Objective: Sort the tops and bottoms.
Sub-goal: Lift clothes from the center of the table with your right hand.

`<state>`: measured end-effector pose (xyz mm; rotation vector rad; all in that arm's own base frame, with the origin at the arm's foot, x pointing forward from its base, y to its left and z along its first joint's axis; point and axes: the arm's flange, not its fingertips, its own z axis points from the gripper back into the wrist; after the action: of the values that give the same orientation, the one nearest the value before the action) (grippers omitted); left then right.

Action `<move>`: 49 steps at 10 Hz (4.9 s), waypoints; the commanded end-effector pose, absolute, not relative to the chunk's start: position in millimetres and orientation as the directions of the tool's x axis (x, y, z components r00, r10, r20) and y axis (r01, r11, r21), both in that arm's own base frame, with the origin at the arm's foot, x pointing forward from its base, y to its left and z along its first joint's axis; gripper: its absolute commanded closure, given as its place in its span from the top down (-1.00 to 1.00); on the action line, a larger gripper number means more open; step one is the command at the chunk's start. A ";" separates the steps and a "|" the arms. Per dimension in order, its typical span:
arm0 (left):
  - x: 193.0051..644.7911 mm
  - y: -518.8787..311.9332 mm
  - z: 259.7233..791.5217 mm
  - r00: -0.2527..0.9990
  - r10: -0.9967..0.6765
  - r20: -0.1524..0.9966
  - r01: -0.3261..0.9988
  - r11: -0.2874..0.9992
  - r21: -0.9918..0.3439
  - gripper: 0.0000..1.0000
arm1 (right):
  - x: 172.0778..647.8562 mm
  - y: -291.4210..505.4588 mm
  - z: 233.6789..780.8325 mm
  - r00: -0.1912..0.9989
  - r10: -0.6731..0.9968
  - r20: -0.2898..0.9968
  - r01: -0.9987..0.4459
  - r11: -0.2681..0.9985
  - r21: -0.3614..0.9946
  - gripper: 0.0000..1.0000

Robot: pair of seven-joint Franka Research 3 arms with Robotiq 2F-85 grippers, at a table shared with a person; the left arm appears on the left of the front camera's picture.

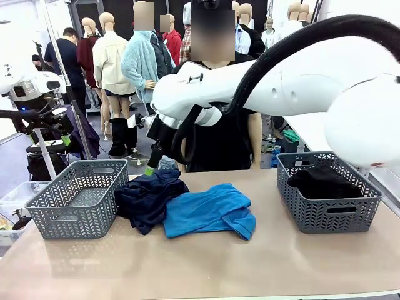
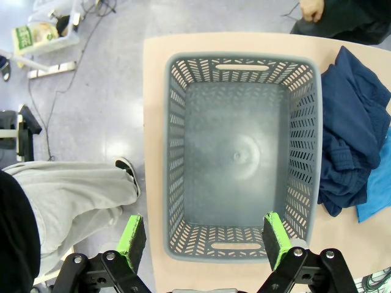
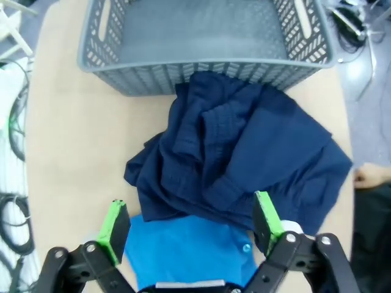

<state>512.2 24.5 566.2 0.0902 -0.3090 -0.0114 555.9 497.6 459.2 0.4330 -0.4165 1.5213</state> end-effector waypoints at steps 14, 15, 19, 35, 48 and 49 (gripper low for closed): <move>513.1 26.3 568.4 0.950 -0.011 0.311 -0.013 0.997 0.076 1.00 | 619.2 567.7 386.8 0.243 0.910 0.337 -0.970 0.225 0.092 1.00; 513.1 26.3 568.4 0.950 -0.011 0.311 -0.013 0.997 0.076 1.00 | 622.0 569.3 380.6 0.272 0.910 0.313 -0.962 0.261 0.080 1.00; 513.1 26.3 568.4 0.950 -0.011 0.311 -0.013 0.997 0.076 1.00 | 626.5 573.1 363.0 0.268 0.917 0.297 -0.963 0.253 0.090 1.00; 513.1 26.3 568.4 0.950 -0.011 0.311 -0.013 0.997 0.076 1.00 | 575.9 511.2 454.9 0.303 0.906 0.297 -0.945 0.326 -0.032 -1.00; 513.1 26.3 568.4 0.950 -0.011 0.311 -0.013 0.997 0.076 1.00 | 417.4 361.4 747.1 0.370 0.680 0.633 -0.820 0.559 -0.121 -1.00; 513.1 26.3 568.4 0.950 -0.011 0.311 -0.013 0.997 0.076 1.00 | 411.8 352.7 759.8 0.373 0.652 0.660 -0.803 0.584 -0.123 -1.00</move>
<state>512.3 25.0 567.2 0.0902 -0.3108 -0.0103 413.4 354.0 763.3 0.2106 -0.6983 0.9865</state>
